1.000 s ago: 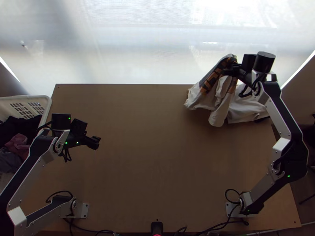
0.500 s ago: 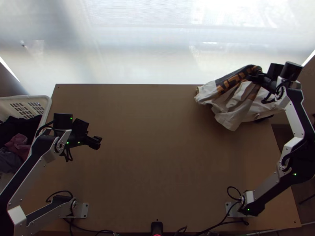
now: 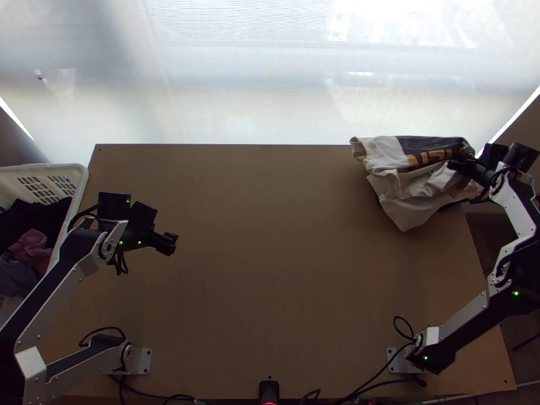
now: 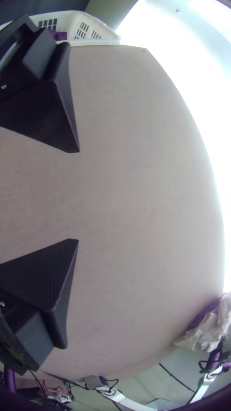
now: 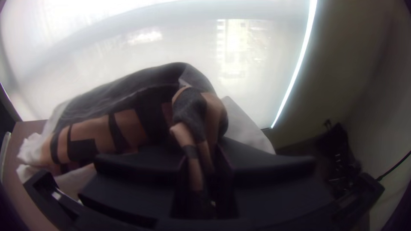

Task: Fold the t-shirt

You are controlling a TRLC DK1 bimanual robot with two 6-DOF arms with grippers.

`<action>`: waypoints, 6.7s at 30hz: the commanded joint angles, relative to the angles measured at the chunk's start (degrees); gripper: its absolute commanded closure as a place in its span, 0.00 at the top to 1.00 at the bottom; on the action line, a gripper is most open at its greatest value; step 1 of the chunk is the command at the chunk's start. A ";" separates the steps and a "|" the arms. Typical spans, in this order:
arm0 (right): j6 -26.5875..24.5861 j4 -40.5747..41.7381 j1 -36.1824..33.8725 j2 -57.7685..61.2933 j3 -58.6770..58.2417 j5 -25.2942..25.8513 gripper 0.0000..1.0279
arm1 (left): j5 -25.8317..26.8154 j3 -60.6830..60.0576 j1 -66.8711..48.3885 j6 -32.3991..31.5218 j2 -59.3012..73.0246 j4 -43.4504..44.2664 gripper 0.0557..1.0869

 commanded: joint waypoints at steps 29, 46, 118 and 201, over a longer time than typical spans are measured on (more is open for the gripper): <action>-14.83 5.21 -6.44 -2.69 -6.81 12.86 0.96 | -0.80 0.63 -0.50 0.21 0.55 0.02 0.95; -19.92 2.66 -13.12 -10.33 -11.38 11.10 0.95 | -0.98 -0.07 -0.77 0.56 -1.03 -0.51 0.95; -17.55 9.78 16.15 -2.07 -21.57 6.00 0.03 | -1.15 -12.99 1.34 1.17 -13.69 -0.24 0.95; -14.56 -3.41 31.27 -108.86 -76.77 35.01 0.95 | -5.11 -46.30 0.46 2.23 -68.97 22.61 0.95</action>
